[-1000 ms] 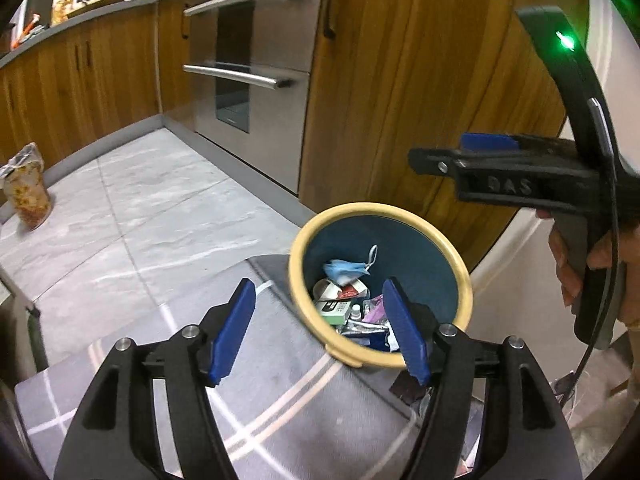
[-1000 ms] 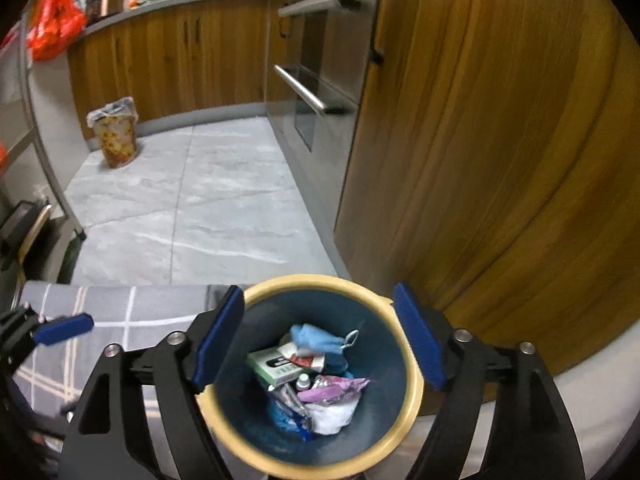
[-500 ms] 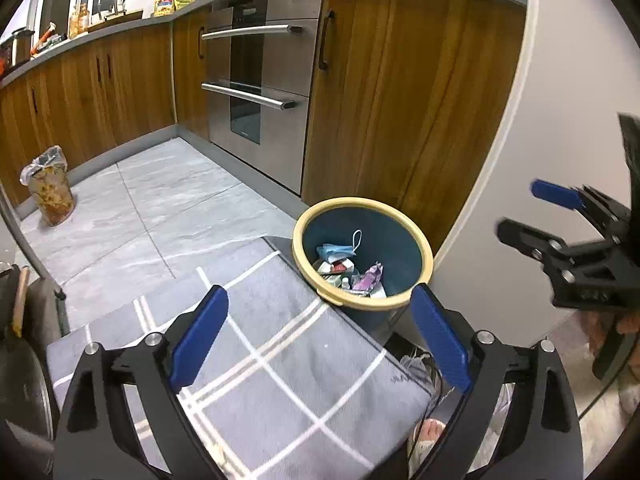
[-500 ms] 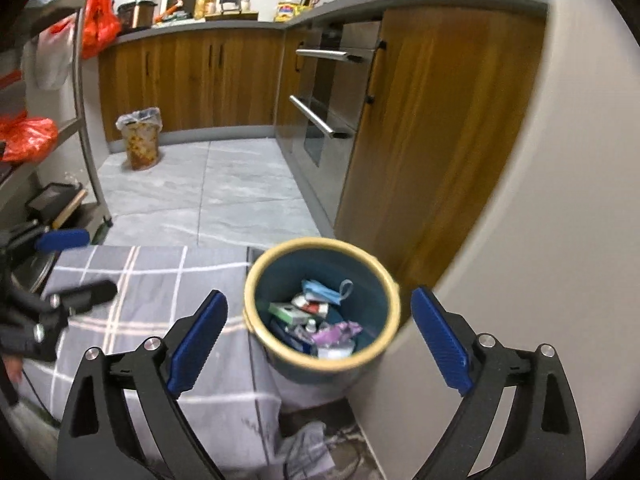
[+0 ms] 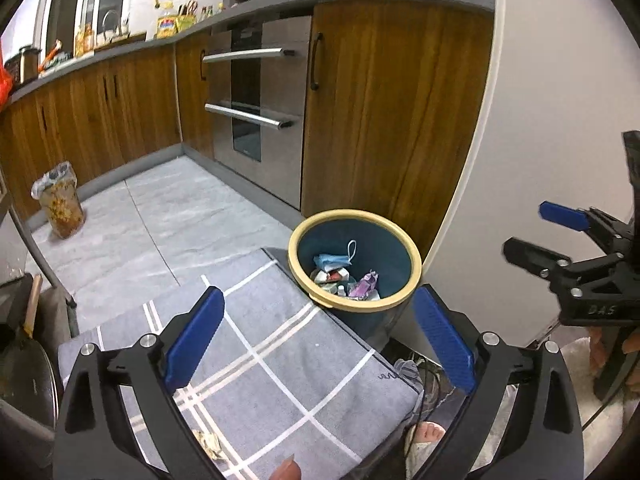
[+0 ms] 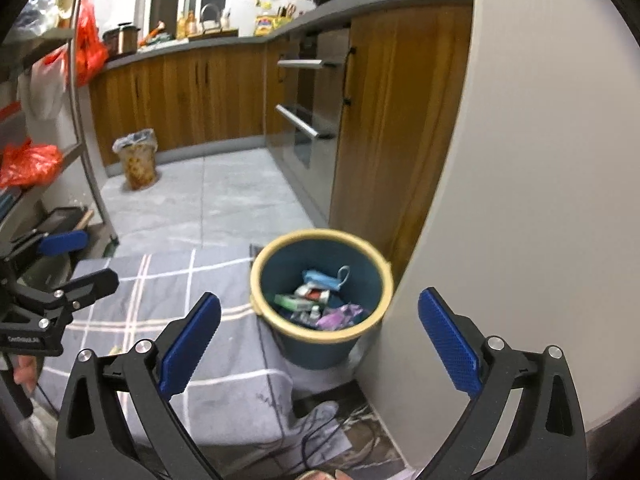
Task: Collect trash
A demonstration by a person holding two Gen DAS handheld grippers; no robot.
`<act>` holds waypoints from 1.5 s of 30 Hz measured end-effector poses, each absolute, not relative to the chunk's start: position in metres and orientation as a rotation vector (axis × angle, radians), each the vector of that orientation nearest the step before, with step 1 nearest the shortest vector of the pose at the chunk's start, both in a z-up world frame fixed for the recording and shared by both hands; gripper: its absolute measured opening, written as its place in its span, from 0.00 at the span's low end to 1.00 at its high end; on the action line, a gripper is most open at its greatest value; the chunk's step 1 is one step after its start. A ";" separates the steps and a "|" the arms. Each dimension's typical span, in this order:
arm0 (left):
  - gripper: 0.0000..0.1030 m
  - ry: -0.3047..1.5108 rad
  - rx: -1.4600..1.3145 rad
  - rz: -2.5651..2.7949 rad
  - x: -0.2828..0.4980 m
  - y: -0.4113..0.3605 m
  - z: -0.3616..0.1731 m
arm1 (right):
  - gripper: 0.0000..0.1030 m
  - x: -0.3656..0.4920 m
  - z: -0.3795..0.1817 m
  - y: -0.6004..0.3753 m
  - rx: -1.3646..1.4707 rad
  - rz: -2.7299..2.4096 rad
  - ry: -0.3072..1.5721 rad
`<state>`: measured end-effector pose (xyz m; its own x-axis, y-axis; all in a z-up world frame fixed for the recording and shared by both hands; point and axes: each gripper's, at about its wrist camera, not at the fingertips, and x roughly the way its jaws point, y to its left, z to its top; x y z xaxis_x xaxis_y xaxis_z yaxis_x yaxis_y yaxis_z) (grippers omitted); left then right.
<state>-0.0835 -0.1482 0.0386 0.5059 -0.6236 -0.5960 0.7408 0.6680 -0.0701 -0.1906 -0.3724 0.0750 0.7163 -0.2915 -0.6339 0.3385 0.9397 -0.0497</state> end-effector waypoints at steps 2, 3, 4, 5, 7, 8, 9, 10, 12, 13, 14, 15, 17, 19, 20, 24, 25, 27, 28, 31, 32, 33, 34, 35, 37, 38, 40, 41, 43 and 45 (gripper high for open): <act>0.92 0.624 0.204 -0.842 -0.085 -0.148 0.040 | 0.95 -0.189 0.073 -0.376 0.093 -0.346 0.699; 0.92 0.622 0.203 -0.846 -0.085 -0.148 0.040 | 0.95 -0.188 0.072 -0.378 0.104 -0.345 0.703; 0.92 0.620 0.206 -0.848 -0.085 -0.148 0.039 | 0.95 -0.188 0.072 -0.378 0.110 -0.342 0.704; 0.92 0.618 0.212 -0.848 -0.085 -0.148 0.039 | 0.95 -0.187 0.072 -0.378 0.115 -0.340 0.706; 0.92 0.618 0.217 -0.849 -0.085 -0.150 0.037 | 0.95 -0.185 0.071 -0.378 0.114 -0.339 0.712; 0.92 0.619 0.215 -0.851 -0.085 -0.150 0.037 | 0.95 -0.184 0.070 -0.377 0.111 -0.339 0.713; 0.92 0.617 0.214 -0.853 -0.084 -0.150 0.037 | 0.95 -0.184 0.070 -0.376 0.106 -0.339 0.714; 0.92 0.616 0.214 -0.854 -0.084 -0.150 0.038 | 0.95 -0.184 0.070 -0.375 0.103 -0.338 0.714; 0.92 0.609 0.211 -0.857 -0.084 -0.149 0.039 | 0.95 -0.183 0.071 -0.373 0.091 -0.336 0.714; 0.92 0.607 0.211 -0.857 -0.085 -0.149 0.039 | 0.95 -0.183 0.070 -0.372 0.087 -0.336 0.713; 0.92 0.605 0.212 -0.857 -0.086 -0.149 0.039 | 0.95 -0.184 0.071 -0.372 0.084 -0.335 0.713; 0.92 0.604 0.213 -0.859 -0.087 -0.149 0.039 | 0.95 -0.184 0.071 -0.372 0.082 -0.334 0.712; 0.92 0.605 0.216 -0.858 -0.088 -0.149 0.039 | 0.95 -0.183 0.070 -0.371 0.083 -0.334 0.713; 0.92 0.604 0.214 -0.857 -0.088 -0.149 0.039 | 0.95 -0.184 0.071 -0.371 0.082 -0.334 0.712; 0.92 0.603 0.214 -0.856 -0.088 -0.149 0.039 | 0.95 -0.184 0.071 -0.371 0.082 -0.334 0.712; 0.93 0.595 0.211 -0.855 -0.089 -0.148 0.039 | 0.95 -0.184 0.071 -0.371 0.082 -0.335 0.711; 0.93 0.594 0.210 -0.856 -0.089 -0.147 0.039 | 0.95 -0.184 0.071 -0.371 0.083 -0.335 0.712; 0.93 0.595 0.210 -0.856 -0.089 -0.147 0.039 | 0.95 -0.184 0.071 -0.371 0.083 -0.335 0.713; 0.93 0.595 0.211 -0.855 -0.089 -0.147 0.039 | 0.95 -0.184 0.071 -0.371 0.084 -0.335 0.712; 0.94 0.596 0.208 -0.858 -0.089 -0.146 0.039 | 0.95 -0.183 0.071 -0.371 0.082 -0.334 0.713; 0.94 0.597 0.207 -0.858 -0.089 -0.146 0.039 | 0.95 -0.184 0.071 -0.371 0.082 -0.334 0.713; 0.94 0.599 0.206 -0.859 -0.089 -0.146 0.038 | 0.95 -0.184 0.071 -0.371 0.082 -0.334 0.712; 0.94 0.600 0.205 -0.859 -0.089 -0.146 0.038 | 0.95 -0.184 0.071 -0.371 0.082 -0.334 0.713; 0.94 0.600 0.206 -0.859 -0.089 -0.146 0.038 | 0.95 -0.184 0.071 -0.371 0.083 -0.334 0.713; 0.94 0.601 0.207 -0.859 -0.089 -0.147 0.038 | 0.95 -0.184 0.071 -0.371 0.083 -0.334 0.713; 0.94 0.601 0.207 -0.859 -0.089 -0.147 0.038 | 0.95 -0.184 0.071 -0.371 0.083 -0.334 0.712; 0.94 0.600 0.207 -0.862 -0.089 -0.147 0.038 | 0.95 -0.184 0.071 -0.371 0.083 -0.335 0.713; 0.94 0.598 0.208 -0.861 -0.089 -0.147 0.038 | 0.95 -0.184 0.071 -0.371 0.084 -0.335 0.713; 0.94 0.598 0.210 -0.863 -0.088 -0.147 0.038 | 0.95 -0.184 0.071 -0.371 0.084 -0.334 0.712; 0.94 0.599 0.209 -0.865 -0.088 -0.148 0.037 | 0.95 -0.184 0.071 -0.371 0.083 -0.334 0.712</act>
<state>-0.0884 -0.1479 0.0374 0.4978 -0.6514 -0.5726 0.7650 0.6408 -0.0640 -0.1835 -0.3713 0.0709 0.7063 -0.2721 -0.6536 0.3283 0.9438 -0.0383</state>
